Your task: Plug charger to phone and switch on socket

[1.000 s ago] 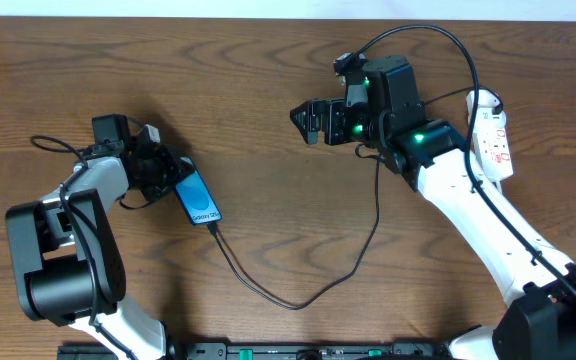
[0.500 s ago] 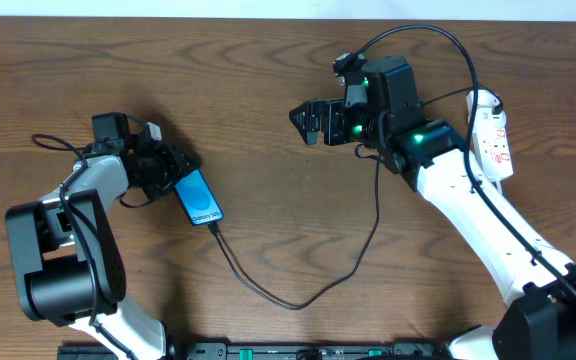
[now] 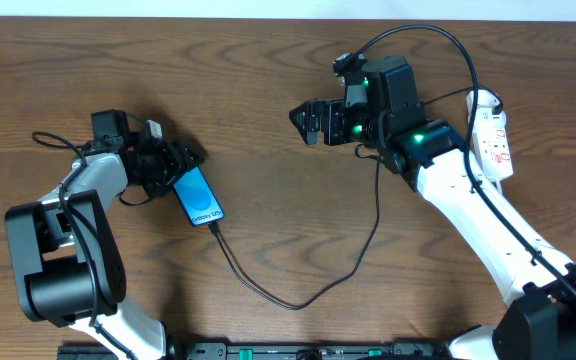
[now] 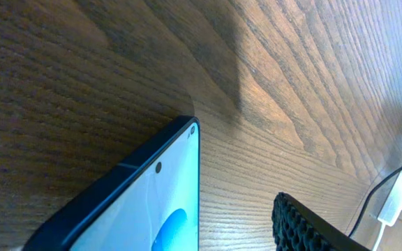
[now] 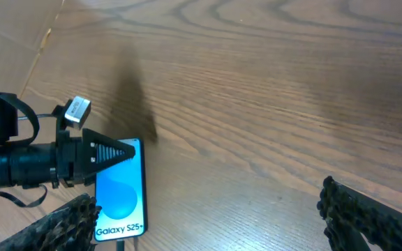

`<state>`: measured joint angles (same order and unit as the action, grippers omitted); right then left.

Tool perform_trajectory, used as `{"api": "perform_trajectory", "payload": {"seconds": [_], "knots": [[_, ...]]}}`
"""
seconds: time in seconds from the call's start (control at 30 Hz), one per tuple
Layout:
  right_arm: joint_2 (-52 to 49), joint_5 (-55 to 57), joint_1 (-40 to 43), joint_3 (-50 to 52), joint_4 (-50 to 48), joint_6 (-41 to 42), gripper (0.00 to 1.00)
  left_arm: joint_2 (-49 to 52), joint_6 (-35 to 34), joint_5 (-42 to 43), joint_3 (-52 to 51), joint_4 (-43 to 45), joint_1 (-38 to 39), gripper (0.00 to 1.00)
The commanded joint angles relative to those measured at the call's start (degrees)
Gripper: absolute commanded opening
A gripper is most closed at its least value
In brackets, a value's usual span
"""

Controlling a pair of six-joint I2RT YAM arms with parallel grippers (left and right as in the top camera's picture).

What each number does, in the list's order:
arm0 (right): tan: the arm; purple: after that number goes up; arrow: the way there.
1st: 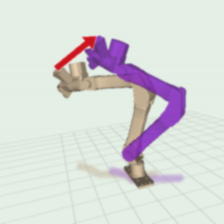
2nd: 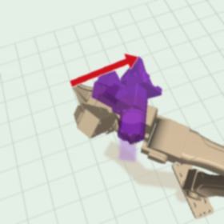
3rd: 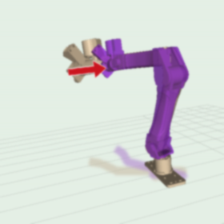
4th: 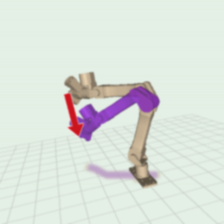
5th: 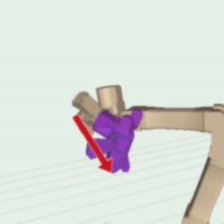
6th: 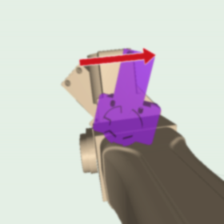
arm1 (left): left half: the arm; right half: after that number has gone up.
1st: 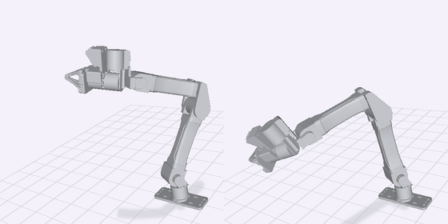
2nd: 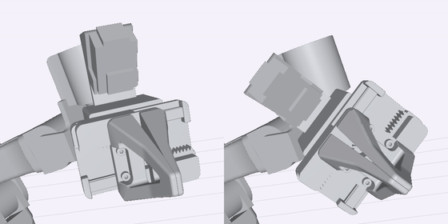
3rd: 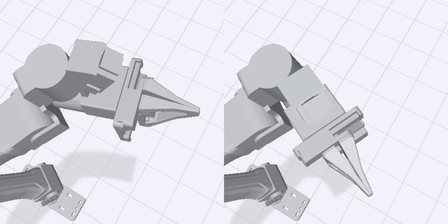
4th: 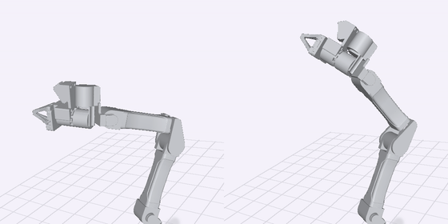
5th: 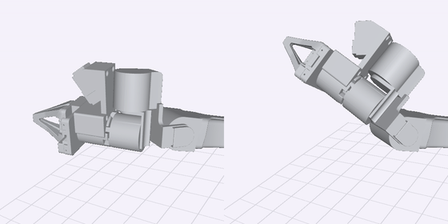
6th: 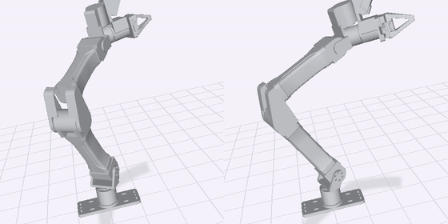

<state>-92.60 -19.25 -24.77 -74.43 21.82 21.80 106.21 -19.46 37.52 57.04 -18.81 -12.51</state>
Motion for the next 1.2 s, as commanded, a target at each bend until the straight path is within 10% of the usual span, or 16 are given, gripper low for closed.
{"api": "perform_trajectory", "payload": {"seconds": [0.0, 1.17], "knots": [[0.5, 0.5, -0.4, -0.6, 0.1, -1.1, 0.99, 1.9, 0.4, -7.2, -1.7, -1.8, 0.0, 0.66], [0.5, 0.2, -0.5, -0.6, 0.1, -1.1, 0.99, 1.9, 0.3, -13.6, -1.7, -8.6, 0.0, 0.68]]}}
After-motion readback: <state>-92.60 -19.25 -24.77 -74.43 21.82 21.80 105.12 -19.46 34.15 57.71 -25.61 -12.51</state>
